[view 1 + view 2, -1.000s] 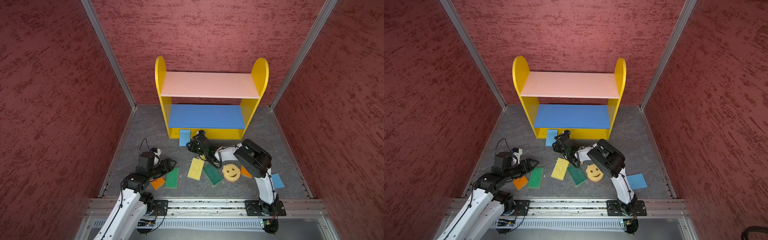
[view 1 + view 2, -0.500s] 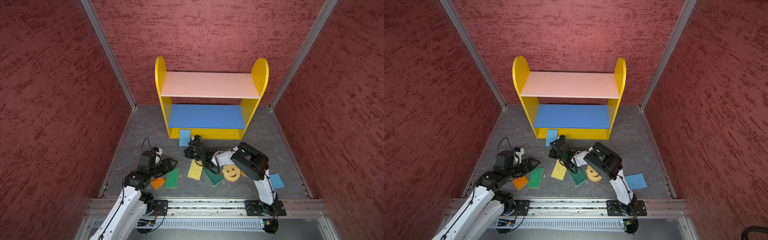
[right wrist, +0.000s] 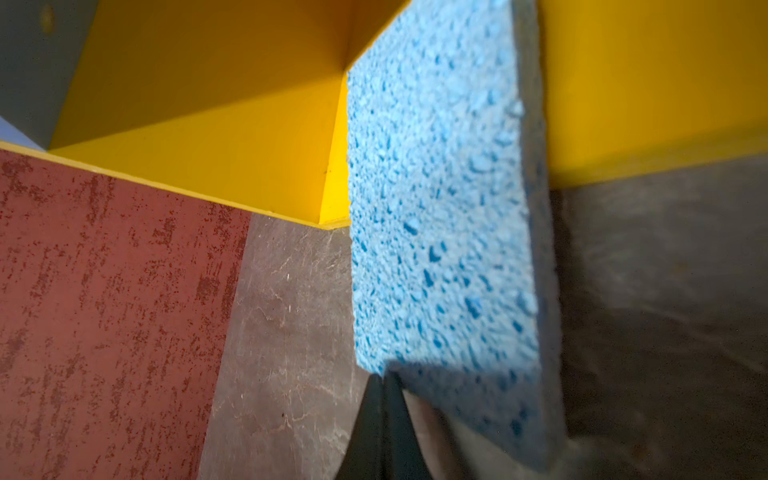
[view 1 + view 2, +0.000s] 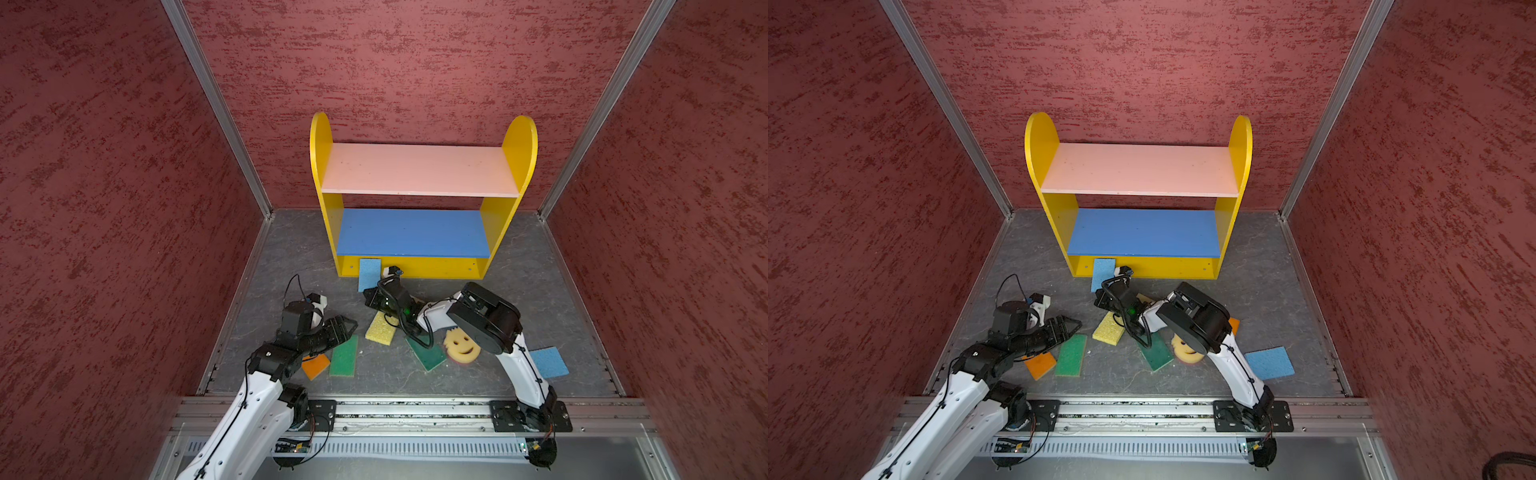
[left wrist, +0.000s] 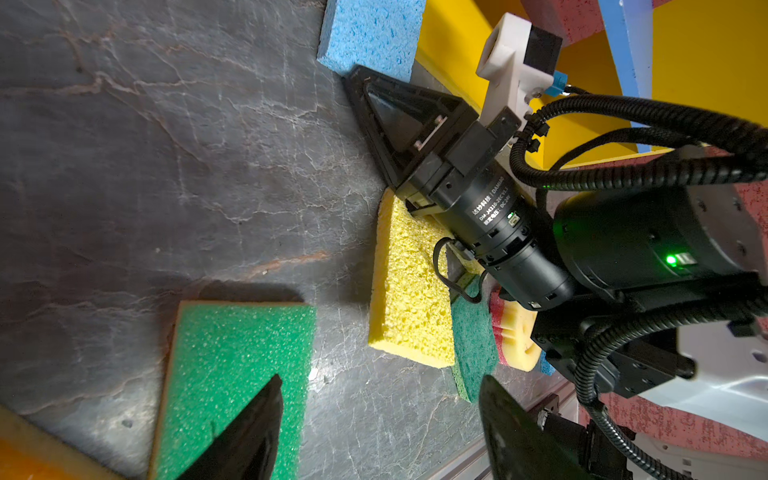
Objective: Place and organize the cleaning sponges onto the shelf
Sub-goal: 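Push the blue sponge with the right gripper into the lower shelf compartment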
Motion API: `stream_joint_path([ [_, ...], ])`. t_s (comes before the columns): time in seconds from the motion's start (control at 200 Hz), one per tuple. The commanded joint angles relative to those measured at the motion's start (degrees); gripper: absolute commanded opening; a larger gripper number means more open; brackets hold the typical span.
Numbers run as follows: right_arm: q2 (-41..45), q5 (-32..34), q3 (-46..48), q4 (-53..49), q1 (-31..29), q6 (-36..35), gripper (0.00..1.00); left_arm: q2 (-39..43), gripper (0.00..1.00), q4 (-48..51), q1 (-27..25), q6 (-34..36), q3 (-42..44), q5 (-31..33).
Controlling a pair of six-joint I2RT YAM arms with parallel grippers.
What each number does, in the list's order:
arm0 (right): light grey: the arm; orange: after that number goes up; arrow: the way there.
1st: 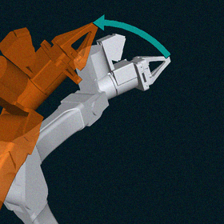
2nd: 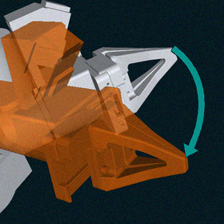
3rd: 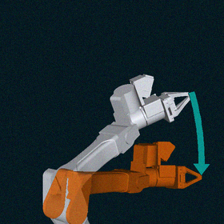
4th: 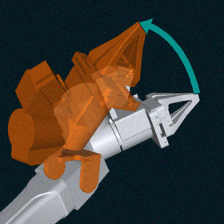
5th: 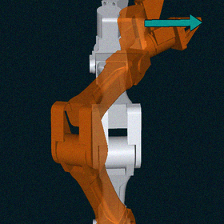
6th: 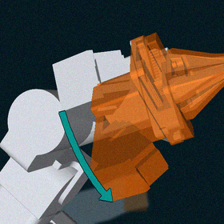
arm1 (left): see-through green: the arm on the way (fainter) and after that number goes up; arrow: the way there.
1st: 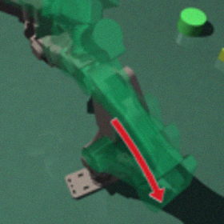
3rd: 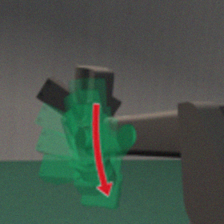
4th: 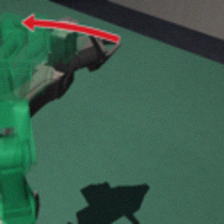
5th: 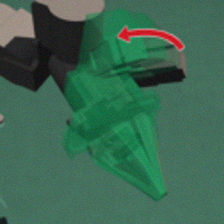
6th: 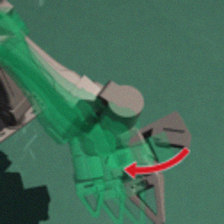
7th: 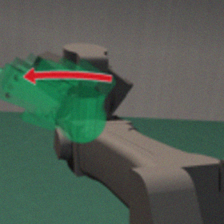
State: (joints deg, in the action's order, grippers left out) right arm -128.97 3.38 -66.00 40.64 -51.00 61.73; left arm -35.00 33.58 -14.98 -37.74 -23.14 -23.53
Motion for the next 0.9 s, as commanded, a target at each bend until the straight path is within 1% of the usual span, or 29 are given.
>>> stream_joint_path([
  [0.0, -3.4, 4.5, 0.3, -1.3, 1.0, 2.9, 0.0, -0.4, 0.74, -1.1, -0.4, -0.1, 1.0, -0.1],
  [0.235, -3.5, 6.1, -0.6, -1.1, 2.4, 1.5, 0.0, -0.7, 0.74, -1.3, -0.6, -0.1, 1.3, -0.1],
  [0.376, -3.2, 6.0, -1.8, -1.4, 2.6, 0.5, 0.0, -0.8, 0.74, -1.2, -0.7, -0.2, 1.6, -0.2],
  [0.466, -1.6, 6.3, -1.0, -1.1, 1.9, -0.2, 0.0, -0.9, 0.74, -1.4, -0.7, -0.2, 1.6, -0.3],
  [0.581, 0.8, 8.5, 0.1, -3.5, 0.4, -1.7, 0.0, -0.9, 0.74, -1.4, -0.8, -0.1, 1.4, -0.3],
  [0.701, 1.4, 9.4, 1.7, -2.8, -0.7, -0.5, 0.0, -0.9, 0.74, -1.7, -1.0, -0.2, 1.4, -0.2],
  [0.897, -0.5, 10.8, 3.0, -1.8, -1.4, 2.9, 0.0, -0.3, 0.74, -0.7, -1.0, -0.2, 1.4, -0.3],
])
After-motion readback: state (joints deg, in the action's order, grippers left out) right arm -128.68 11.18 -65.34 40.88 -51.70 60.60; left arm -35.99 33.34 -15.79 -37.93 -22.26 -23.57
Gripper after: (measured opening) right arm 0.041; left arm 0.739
